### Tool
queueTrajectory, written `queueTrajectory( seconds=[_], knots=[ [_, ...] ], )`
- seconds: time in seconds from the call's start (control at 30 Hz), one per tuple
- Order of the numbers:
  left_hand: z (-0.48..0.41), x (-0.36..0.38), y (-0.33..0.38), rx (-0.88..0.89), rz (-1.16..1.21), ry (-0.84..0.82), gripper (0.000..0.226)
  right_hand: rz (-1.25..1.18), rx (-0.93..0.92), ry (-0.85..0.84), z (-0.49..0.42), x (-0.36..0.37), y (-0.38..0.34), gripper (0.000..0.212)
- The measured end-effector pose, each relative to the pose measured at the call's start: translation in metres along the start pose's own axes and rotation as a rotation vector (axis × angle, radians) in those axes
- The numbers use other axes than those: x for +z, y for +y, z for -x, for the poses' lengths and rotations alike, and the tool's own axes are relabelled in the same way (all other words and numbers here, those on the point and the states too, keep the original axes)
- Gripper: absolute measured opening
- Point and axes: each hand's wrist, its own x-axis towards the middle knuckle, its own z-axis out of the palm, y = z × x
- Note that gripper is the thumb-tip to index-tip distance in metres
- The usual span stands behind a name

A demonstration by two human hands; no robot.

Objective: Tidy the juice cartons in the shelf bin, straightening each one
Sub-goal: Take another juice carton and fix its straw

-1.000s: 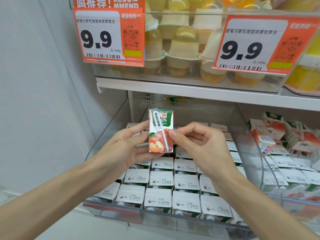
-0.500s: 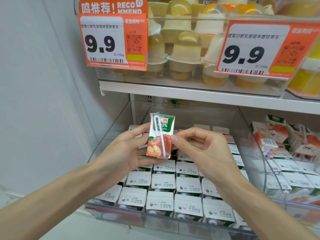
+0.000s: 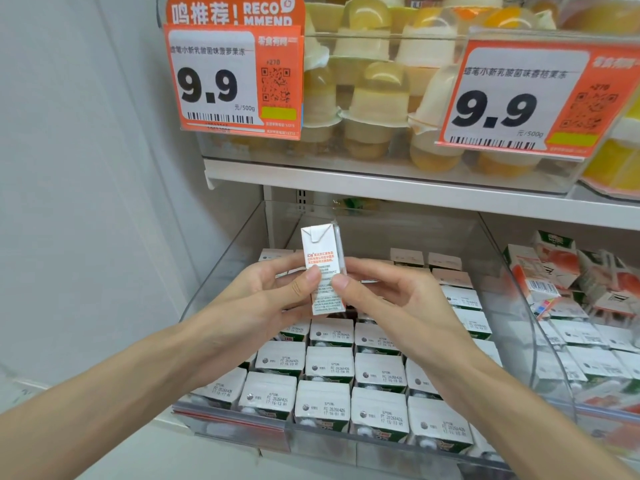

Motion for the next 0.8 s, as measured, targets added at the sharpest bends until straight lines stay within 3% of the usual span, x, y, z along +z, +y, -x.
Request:
queueTrajectory(
  seconds=[0.2,0.37,0.6,0.8],
  knots=[
    [0.0007,0.0019,0.0012,-0.031,0.046,-0.077,0.04,-0.028,-0.001,0.088,-0.0023,-0.0003,0.0023,0.035],
    [-0.0022,0.0018,0.0005,-0.041,0.032,0.088,0.043,-0.095,0.017,0.072,-0.0024,-0.001,0.0019,0.045],
    [-0.0036,-0.0008,0.0018,-0.032,0.165,0.164,0.037,-0.012,-0.009,0.138,-0.0083,-0.0049,0.0054,0.01],
    [-0.0054,-0.0056,-0.0046,-0.013,0.114,0.186,0.05,-0.056,-0.029,0.106,-0.0048,-0.0036,0.0024,0.015]
  ],
)
